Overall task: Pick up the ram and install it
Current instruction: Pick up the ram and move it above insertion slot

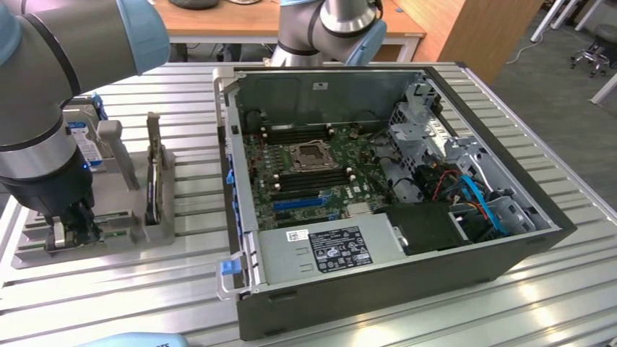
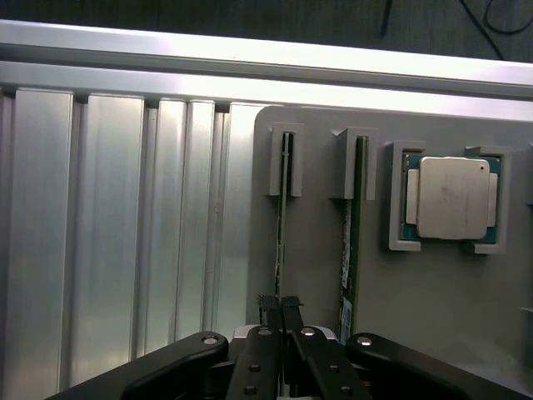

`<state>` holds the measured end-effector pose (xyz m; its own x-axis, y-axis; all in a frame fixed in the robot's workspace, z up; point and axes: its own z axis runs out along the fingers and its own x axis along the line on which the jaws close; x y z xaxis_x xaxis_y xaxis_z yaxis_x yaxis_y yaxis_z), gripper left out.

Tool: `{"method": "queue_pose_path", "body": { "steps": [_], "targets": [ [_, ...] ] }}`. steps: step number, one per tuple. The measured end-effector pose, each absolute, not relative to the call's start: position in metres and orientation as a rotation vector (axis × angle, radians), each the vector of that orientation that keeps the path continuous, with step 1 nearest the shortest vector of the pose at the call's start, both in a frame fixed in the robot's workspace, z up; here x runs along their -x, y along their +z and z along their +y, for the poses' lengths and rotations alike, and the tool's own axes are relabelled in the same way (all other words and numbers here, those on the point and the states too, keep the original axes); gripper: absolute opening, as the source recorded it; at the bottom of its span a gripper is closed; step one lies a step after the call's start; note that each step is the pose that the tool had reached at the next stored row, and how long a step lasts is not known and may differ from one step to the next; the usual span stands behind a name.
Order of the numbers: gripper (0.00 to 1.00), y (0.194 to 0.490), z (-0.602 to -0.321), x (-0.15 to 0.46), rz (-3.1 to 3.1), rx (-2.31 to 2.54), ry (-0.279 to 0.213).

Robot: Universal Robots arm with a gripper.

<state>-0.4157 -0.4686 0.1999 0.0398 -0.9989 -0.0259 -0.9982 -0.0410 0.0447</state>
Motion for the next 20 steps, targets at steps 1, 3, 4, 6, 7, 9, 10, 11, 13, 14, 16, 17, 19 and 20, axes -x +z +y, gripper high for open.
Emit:
{"method": "queue_pose_path", "body": {
  "steps": [1,3,4,6,7,9,10,11,13,14,16,17,19,20],
  "targets": [
    [0.12,0.1999,-0.4687,0.4157,-2.167,-2.254,-0.078],
    [0.12,0.1999,-0.4687,0.4157,-2.172,-2.248,-0.078],
    [0.12,0.1999,-0.4687,0.4157,-2.175,-2.246,-0.078],
    [0.12,0.1999,-0.4687,0.4157,-2.177,-2.244,-0.078],
    [0.12,0.1999,-0.4687,0.4157,-2.177,-2.244,-0.078],
    [0.12,0.1999,-0.4687,0.4157,-2.177,-2.243,-0.078],
    [0.12,0.1999,-0.4687,0.4157,-2.178,-2.243,-0.078],
    [0.12,0.1999,-0.4687,0.4157,-2.178,-2.243,-0.078],
    [0.12,0.1999,-0.4687,0.4157,-2.185,-2.237,-0.078],
    [0.12,0.1999,-0.4687,0.4157,-2.187,-2.235,-0.078],
    [0.12,0.1999,-0.4687,0.4157,-2.187,-2.235,-0.078],
    [0.12,0.1999,-0.4687,0.4157,-2.187,-2.235,-0.078],
    [0.12,0.1999,-0.4687,0.4157,-2.187,-2.235,-0.078],
    [0.12,0.1999,-0.4687,0.4157,-2.187,-2.234,-0.078]
  ]
}}
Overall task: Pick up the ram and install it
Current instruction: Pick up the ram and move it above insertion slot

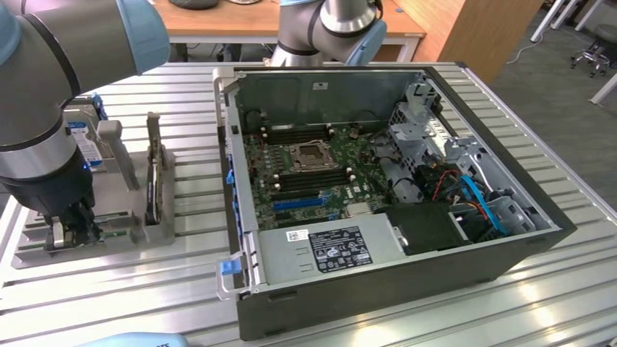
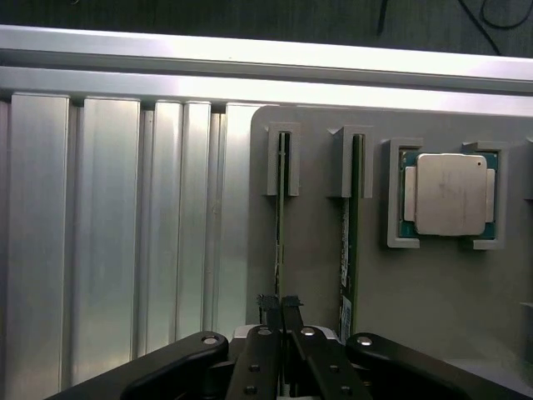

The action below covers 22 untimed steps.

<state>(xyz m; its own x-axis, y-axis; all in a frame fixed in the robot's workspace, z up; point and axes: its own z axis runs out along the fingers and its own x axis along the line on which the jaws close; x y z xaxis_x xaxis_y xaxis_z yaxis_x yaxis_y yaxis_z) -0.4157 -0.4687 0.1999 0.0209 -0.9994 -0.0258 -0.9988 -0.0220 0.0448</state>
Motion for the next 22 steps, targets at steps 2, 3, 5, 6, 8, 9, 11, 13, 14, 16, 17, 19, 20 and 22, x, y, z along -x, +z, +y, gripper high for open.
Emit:
{"method": "queue_pose_path", "body": {
  "steps": [2,3,5,6,8,9,11,13,14,16,17,19,20,22],
  "targets": [
    [0.12,0.200,-0.469,0.416,-2.187,-2.235,-0.078],
    [0.12,0.201,-0.469,0.416,-2.187,-2.234,-0.078],
    [0.12,0.203,-0.469,0.416,-2.187,-2.234,-0.078],
    [0.12,0.204,-0.469,0.416,-2.187,-2.234,-0.078],
    [0.12,0.207,-0.469,0.416,-2.187,-2.234,-0.078],
    [0.12,0.209,-0.469,0.416,-2.187,-2.234,-0.078],
    [0.12,0.212,-0.469,0.416,-2.187,-2.235,-0.078],
    [0.12,0.215,-0.469,0.416,-2.187,-2.234,-0.078],
    [0.12,0.217,-0.469,0.416,-2.187,-2.234,-0.078],
    [0.12,0.221,-0.469,0.416,-2.187,-2.235,-0.078],
    [0.12,0.224,-0.469,0.416,-2.187,-2.234,-0.078],
    [0.12,0.228,-0.469,0.416,-2.187,-2.235,-0.078],
    [0.12,0.231,-0.469,0.416,-2.187,-2.235,-0.078],
    [0.12,0.236,-0.469,0.416,-2.187,-2.235,-0.078]
  ]
}}
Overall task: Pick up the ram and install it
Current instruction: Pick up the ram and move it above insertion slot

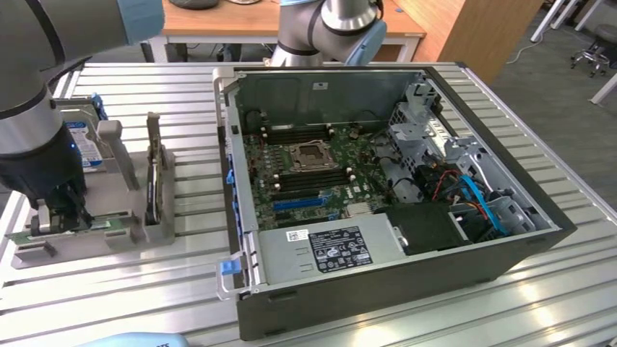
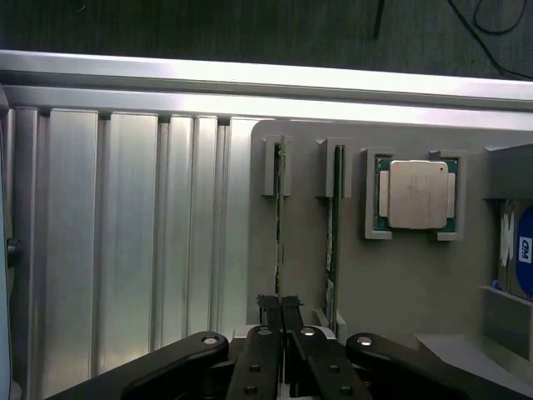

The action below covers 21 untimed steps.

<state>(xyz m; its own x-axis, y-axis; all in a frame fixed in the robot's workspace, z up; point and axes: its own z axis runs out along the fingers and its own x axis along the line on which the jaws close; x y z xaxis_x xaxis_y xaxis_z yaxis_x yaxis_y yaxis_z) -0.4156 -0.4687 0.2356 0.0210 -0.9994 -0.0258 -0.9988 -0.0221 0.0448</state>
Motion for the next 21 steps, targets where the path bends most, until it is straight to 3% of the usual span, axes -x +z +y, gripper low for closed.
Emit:
{"method": "queue_pose_path", "body": {
  "steps": [21],
  "targets": [
    [0.12,0.293,-0.469,0.415,-2.187,-2.235,-0.078]
  ]
}}
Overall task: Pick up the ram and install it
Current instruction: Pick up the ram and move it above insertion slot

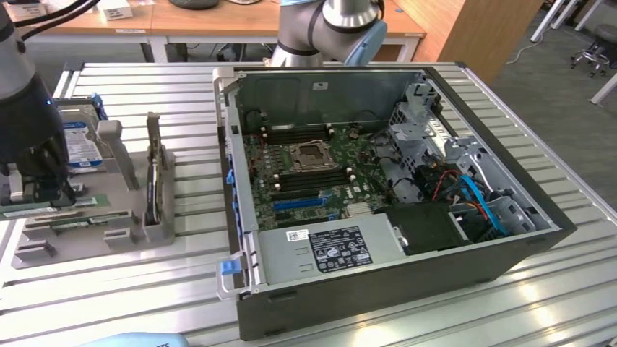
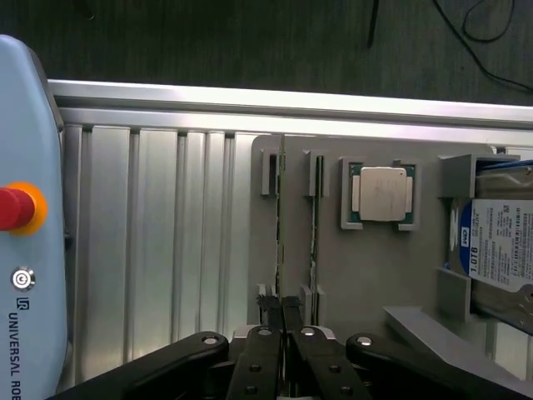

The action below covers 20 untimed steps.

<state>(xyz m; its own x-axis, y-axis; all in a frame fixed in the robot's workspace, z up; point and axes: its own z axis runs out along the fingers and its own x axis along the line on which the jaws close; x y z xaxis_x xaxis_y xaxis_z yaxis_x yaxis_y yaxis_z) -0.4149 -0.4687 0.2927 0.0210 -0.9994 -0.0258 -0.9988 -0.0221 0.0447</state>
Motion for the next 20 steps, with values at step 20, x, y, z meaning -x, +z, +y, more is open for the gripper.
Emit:
{"method": "queue_pose_path", "body": {
  "steps": [20],
  "targets": [
    [0.12,0.341,-0.469,0.414,-2.187,-2.234,-0.078]
  ]
}}
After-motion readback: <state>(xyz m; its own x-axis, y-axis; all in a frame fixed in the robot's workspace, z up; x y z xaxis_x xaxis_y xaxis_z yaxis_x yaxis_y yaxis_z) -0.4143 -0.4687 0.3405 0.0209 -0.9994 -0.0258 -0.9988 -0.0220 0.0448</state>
